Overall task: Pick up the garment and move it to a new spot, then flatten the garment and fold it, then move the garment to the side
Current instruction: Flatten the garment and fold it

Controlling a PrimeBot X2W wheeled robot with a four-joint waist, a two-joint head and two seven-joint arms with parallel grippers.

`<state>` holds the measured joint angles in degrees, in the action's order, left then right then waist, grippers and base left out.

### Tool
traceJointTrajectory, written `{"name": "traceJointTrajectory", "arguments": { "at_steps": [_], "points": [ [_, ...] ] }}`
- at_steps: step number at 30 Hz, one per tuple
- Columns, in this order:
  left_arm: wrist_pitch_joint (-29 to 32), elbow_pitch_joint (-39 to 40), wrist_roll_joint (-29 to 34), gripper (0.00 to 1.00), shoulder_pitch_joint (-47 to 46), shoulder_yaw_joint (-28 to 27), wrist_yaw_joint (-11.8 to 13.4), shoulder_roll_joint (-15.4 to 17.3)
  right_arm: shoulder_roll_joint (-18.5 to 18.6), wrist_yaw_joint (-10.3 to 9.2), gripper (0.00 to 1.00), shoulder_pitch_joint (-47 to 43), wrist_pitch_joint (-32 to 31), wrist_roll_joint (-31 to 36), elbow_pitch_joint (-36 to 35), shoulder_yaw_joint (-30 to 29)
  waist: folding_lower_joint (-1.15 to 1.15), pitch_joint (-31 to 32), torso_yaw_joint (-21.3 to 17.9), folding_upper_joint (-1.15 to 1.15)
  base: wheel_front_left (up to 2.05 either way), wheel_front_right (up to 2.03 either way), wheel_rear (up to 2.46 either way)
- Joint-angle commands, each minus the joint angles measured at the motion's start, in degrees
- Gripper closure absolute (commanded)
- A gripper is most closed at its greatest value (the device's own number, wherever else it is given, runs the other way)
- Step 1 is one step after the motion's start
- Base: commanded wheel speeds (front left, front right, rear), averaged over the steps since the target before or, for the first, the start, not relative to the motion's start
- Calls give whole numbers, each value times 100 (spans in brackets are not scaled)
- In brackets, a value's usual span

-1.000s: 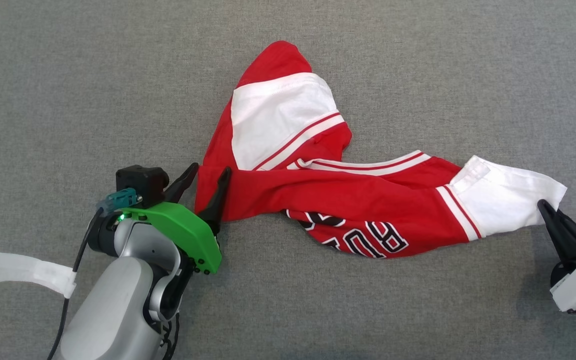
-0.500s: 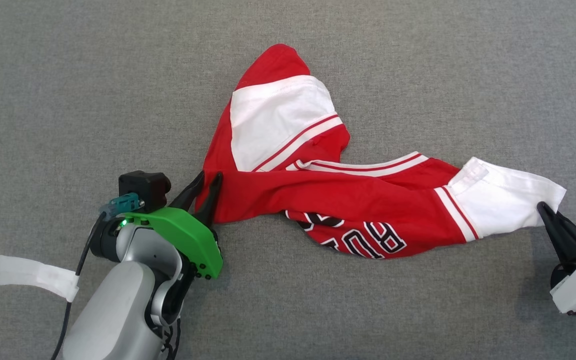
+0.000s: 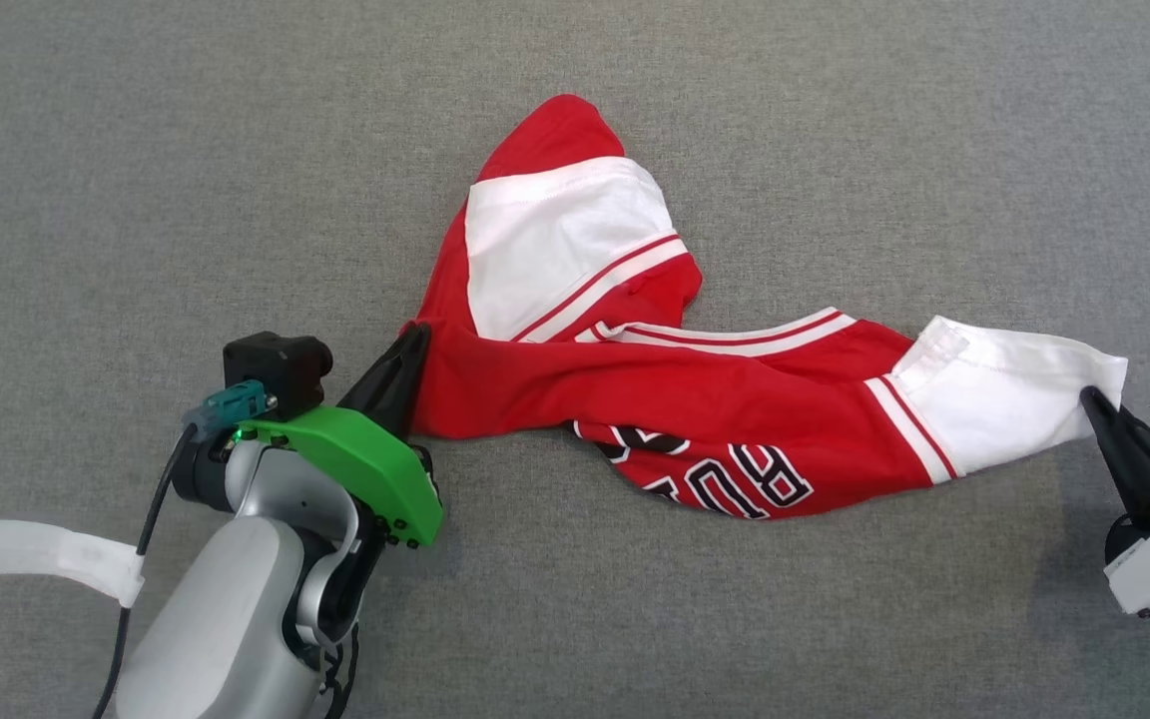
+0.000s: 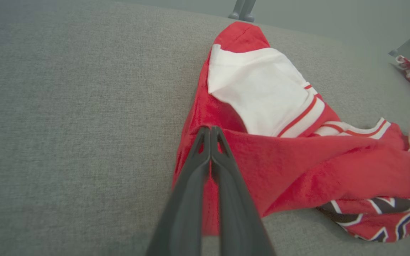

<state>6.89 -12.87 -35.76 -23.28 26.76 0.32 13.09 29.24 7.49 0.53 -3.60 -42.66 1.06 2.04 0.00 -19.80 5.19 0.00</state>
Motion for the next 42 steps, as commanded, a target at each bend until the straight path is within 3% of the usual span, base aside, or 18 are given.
{"name": "traceJointTrajectory", "arguments": {
  "at_steps": [1, 8, 12, 16, 20, 24, 30, 36, 38, 42],
  "points": [
    [-50, 94, -7, 100, -21, -26, 24, 45, 0, 0, 100, 85, 48, 18, -56, -43, 0, 3, 1, 0, 0, 0, 0],
    [-78, 1154, -129, 100, -195, -309, 146, 170, 111, 0, 100, 400, 205, -140, -702, -449, 0, -87, 1, 0, 0, 0, 0],
    [251, 1867, -175, 100, -784, -582, 223, 386, 375, 0, 100, 1026, -26, -258, -1278, -843, 0, -435, 7, 0, 0, 0, 0],
    [914, 1902, -332, 100, -2080, -842, 269, 479, 810, 1, 100, 2438, -650, -382, -1380, -923, 0, -1209, 14, 0, 0, 0, 0],
    [1310, 1075, -342, 100, -3872, -1022, 206, 434, 965, 0, 100, 4512, -1209, -289, -736, -575, 0, -1975, 10, 0, 0, 0, 0],
    [1120, -144, -29, 100, -5575, -1080, 204, 317, 411, 1, 100, 6695, -1184, 249, 546, -98, 0, -2372, -181, 0, 0, 0, 0],
    [-238, -1725, 476, 100, -7479, -1151, 20, 159, -730, 1, 100, 9229, -83, 1572, 2421, -151, 0, -2638, -471, 0, 0, 0, 0],
    [-1329, -2799, 708, 100, -8441, -1080, -321, 49, -1220, 1, 100, 10380, 628, 2360, 3379, -154, 0, -2716, -549, 0, 0, 0, 0],
    [-1717, -3054, 616, 100, -8521, -1116, -443, -73, -1300, 1, 100, 10504, 832, 2324, 3557, -31, 0, -2708, -540, 0, 0, 0, 0],
    [-1886, -3536, 593, 100, -8272, -823, -693, -169, -1140, 1, 100, 10337, 880, 1973, 3582, 583, 0, -2839, -465, 0, 0, 0, 0]
  ]
}}
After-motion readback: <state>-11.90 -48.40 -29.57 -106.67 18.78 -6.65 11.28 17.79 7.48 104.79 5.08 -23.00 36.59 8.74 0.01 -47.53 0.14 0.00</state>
